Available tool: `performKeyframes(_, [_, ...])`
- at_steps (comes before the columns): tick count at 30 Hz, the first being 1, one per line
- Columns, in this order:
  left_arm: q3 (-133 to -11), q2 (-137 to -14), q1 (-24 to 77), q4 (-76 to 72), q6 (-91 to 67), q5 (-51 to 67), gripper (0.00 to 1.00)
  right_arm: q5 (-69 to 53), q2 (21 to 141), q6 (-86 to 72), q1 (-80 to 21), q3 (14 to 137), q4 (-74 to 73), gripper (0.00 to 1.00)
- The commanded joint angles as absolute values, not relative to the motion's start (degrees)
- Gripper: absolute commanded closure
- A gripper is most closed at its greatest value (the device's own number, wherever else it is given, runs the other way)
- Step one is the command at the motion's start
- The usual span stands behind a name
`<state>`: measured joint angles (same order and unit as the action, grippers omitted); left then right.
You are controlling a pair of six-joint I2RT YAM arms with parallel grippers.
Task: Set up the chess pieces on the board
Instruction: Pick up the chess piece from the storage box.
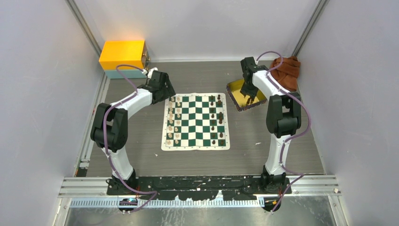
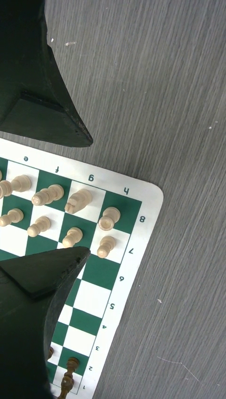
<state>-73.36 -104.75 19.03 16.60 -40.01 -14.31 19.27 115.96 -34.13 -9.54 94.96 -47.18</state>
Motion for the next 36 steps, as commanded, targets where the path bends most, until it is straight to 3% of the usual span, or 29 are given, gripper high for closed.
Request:
performKeyframes(1, [-74.36, -102.21, 18.66, 16.3, -39.12, -14.41, 0.22, 18.85, 116.12, -35.17, -8.76, 94.86, -45.44, 0.62])
performKeyframes(23, [-74.86, -103.0, 18.63, 16.65, -39.02, -14.59, 0.23, 17.19, 117.96, -35.07, -7.22, 93.6, -43.73, 0.62])
performKeyframes(30, [-74.88, -103.18, 18.63, 16.68, -38.94, -14.68, 0.23, 16.63, 118.53, -35.06, -6.87, 93.53, -43.59, 0.76])
performKeyframes(36, [-74.78, -103.27, 18.63, 16.66, -38.94, -14.59, 0.23, 16.52, 118.27, -34.9, -6.82, 93.59, -43.25, 0.98])
